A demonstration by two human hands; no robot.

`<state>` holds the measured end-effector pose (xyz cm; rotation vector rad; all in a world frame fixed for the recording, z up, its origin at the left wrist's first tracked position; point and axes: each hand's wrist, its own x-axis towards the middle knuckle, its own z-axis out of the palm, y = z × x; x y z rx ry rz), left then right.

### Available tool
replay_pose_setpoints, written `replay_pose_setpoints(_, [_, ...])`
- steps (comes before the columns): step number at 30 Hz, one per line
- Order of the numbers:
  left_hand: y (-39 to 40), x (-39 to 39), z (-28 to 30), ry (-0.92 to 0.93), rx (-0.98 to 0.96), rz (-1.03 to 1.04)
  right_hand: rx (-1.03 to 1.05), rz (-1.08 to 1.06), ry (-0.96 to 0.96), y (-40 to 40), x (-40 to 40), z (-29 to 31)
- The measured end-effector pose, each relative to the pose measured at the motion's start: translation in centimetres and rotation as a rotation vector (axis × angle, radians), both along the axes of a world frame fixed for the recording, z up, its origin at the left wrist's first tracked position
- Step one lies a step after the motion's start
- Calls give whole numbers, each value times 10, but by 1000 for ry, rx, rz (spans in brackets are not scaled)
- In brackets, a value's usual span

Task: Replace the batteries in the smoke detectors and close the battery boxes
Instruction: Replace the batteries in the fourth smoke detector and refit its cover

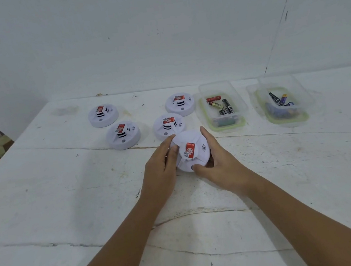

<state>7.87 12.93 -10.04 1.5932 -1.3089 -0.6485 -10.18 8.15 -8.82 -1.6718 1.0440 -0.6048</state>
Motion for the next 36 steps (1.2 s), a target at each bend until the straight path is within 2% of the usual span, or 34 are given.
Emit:
replay_pose_setpoints(12, [1,-1,1,-11,-2,1,2,2,3,0,-1,0])
replay_pose_setpoints(21, [-1,0,-1,30,5,11,108,-11,-84,1,-4,3])
replay_pose_setpoints(26, [-1,-1,1,-2,-1,12,48,-5,-15,0,-1,-1])
replay_pose_setpoints(36, [-1,0,0,-12,1,11,33,-9,6,-1,0,1])
